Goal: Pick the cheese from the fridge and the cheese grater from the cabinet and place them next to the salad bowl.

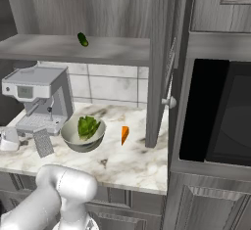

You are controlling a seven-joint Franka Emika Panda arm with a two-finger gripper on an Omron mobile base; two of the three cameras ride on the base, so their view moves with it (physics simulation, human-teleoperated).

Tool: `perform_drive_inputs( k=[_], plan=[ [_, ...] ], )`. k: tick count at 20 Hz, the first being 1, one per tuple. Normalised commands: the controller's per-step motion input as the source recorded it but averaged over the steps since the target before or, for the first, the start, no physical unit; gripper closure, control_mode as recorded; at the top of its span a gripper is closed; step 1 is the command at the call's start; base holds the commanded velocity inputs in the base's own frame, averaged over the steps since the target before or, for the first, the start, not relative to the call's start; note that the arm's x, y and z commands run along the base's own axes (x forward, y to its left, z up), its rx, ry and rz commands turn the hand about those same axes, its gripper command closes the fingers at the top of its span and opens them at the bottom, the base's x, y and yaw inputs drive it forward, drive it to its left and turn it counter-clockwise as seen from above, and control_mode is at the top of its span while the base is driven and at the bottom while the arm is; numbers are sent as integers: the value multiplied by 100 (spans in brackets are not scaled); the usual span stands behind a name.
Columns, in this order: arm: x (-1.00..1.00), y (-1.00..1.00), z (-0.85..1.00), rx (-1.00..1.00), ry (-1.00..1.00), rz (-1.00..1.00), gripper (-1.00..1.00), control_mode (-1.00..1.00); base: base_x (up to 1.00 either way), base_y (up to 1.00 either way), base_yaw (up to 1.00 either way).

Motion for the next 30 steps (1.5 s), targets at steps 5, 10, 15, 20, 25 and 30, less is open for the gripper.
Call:
perform_drive_inputs(
  k=[5, 10, 15, 20, 25, 30],
  plan=[
    [-31, -19, 41, 1, 0, 24, -100, -100, 0, 0, 0],
    [-30, -17, 56, 5, 5, 28, -100, -100, 0, 0, 0],
    [-25, -26, 52, 5, 8, 29, -100, -100, 0, 0, 0],
    [-30, -31, 55, 4, 5, 28, -100, -100, 0, 0, 0],
    [-33, -26, 56, 0, 6, 21, -100, -100, 0, 0, 0],
    [-36, -28, 50, 0, 12, 9, -100, -100, 0, 0, 0]
  ],
)
